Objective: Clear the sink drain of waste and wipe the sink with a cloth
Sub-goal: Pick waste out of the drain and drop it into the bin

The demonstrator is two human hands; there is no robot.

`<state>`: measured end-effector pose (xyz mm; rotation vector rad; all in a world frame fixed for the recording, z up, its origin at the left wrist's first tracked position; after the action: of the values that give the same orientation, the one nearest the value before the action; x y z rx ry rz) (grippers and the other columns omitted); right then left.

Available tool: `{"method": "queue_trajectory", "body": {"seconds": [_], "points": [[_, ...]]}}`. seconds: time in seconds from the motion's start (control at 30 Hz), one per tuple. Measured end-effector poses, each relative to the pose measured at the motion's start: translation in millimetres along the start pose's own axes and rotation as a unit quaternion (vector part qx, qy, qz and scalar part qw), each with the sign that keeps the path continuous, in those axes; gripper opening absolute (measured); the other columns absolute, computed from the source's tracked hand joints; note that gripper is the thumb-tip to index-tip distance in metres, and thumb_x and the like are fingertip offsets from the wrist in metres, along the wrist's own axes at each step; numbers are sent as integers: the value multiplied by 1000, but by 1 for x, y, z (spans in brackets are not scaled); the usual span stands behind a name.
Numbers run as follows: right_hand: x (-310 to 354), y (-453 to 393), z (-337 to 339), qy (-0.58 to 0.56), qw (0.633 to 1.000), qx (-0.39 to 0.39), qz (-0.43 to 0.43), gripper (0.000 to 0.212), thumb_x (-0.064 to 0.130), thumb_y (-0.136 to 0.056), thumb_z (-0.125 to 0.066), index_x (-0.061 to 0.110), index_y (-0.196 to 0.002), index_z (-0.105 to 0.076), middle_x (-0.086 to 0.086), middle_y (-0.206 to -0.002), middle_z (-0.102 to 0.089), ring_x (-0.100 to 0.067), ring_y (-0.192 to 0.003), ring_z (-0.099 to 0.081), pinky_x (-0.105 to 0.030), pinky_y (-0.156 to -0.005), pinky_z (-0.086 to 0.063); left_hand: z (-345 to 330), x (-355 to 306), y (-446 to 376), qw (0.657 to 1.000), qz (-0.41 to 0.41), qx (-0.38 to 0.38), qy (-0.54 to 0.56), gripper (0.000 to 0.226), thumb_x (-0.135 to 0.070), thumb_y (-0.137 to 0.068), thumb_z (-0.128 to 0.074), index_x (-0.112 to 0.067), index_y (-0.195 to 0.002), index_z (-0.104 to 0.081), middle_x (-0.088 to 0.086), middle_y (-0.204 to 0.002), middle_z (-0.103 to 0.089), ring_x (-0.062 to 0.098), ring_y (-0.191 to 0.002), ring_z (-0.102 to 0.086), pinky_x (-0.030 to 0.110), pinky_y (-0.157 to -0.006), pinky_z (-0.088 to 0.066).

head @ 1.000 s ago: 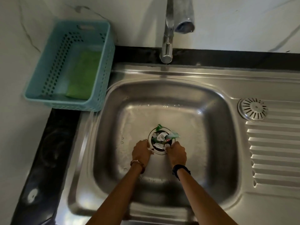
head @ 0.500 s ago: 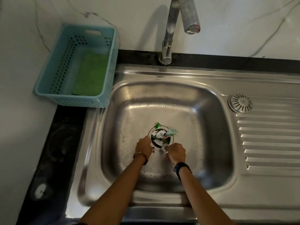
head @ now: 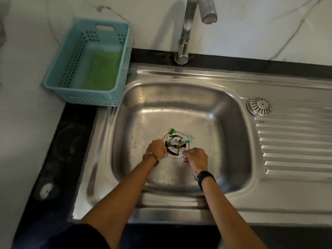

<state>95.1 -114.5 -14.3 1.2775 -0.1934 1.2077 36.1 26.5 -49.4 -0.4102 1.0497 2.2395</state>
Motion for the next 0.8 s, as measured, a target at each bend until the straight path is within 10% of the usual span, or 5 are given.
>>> {"method": "queue_trajectory", "body": {"seconds": [0.23, 0.43, 0.8], "points": [[21, 78, 10, -61, 988, 86, 110, 6, 8, -81, -69, 3, -85, -68, -1, -69, -65, -7, -52, -60, -19, -51, -56, 44, 13, 118, 935, 6, -133, 328, 3, -4, -80, -67, -7, -82, -67, 9, -77, -67, -2, -42, -58, 11, -53, -52], [4, 185, -5, -39, 940, 228, 249, 17, 10, -79, -72, 16, -78, -56, -5, -74, -62, 0, -51, -59, -17, -48, -51, 35, 57, 260, 835, 37, -297, 461, 10, -4, -85, -62, -14, -82, -61, -1, -71, -59, 7, -55, -61, 27, -72, -56], [-154, 317, -105, 209, 795, 478, 309, 22, 16, -80, -72, 25, -68, -56, 6, -62, -62, -1, -50, -59, -15, -44, -49, -126, 212, 444, 644, 246, -476, 547, 3, -1, -81, -62, -4, -80, -62, 8, -76, -66, 18, -68, -64, 15, -56, -52]]}}
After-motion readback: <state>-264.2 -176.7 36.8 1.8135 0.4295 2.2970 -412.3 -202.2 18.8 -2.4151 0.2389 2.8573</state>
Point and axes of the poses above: each hand's wrist, its own y-axis away from the middle knuckle, its own z-axis out of the back of the hand, x = y × z, the point moved 3 cm from there along -y, towards the middle knuckle
